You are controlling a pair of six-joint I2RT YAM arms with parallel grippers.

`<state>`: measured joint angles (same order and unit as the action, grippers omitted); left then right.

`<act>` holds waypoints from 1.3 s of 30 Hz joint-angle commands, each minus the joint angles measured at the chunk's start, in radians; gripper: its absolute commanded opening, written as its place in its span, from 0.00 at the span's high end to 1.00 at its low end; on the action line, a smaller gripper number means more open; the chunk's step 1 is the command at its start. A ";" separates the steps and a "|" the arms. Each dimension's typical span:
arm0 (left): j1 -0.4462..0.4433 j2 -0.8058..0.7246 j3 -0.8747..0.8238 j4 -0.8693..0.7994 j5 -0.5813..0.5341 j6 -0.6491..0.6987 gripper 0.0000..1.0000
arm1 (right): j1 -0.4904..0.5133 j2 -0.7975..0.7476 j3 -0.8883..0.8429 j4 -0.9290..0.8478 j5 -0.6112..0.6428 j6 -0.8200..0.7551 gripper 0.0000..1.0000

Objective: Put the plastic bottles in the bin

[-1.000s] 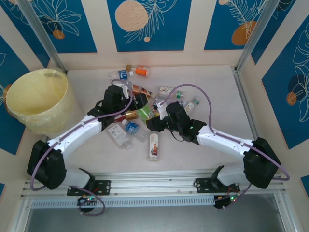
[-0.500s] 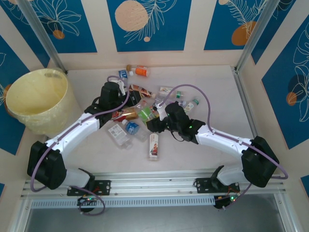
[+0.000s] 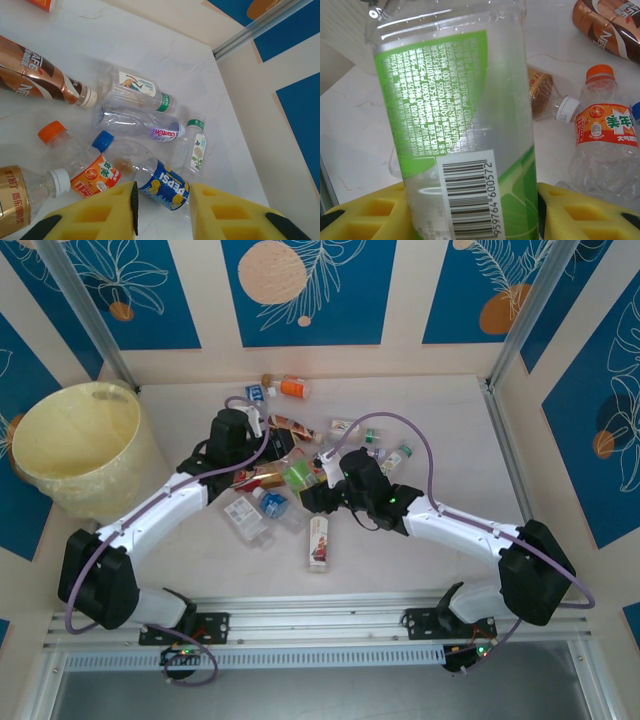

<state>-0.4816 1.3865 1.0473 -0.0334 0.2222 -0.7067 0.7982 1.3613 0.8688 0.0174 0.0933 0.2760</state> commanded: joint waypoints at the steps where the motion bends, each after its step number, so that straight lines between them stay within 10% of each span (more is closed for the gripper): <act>1: 0.011 -0.026 0.019 -0.047 -0.050 0.055 1.00 | -0.006 -0.035 0.023 0.033 -0.020 0.010 0.46; 6: 0.040 -0.082 0.074 -0.133 -0.154 0.144 1.00 | -0.054 -0.164 -0.040 0.093 -0.017 0.043 0.00; 19: 0.061 -0.317 0.354 -0.169 -0.696 0.544 1.00 | -0.197 -0.439 -0.226 0.155 0.188 0.155 0.00; 26: 0.175 -0.284 0.433 0.099 -1.063 0.925 1.00 | -0.210 -0.409 -0.220 0.161 0.184 0.172 0.00; 39: 0.744 -0.120 0.580 -0.418 -0.720 0.373 1.00 | -0.222 -0.372 -0.209 0.140 0.204 0.189 0.00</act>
<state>0.1711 1.2591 1.6184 -0.3397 -0.6197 -0.1585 0.5819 0.9878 0.6430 0.1486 0.2630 0.4461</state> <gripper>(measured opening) 0.321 0.999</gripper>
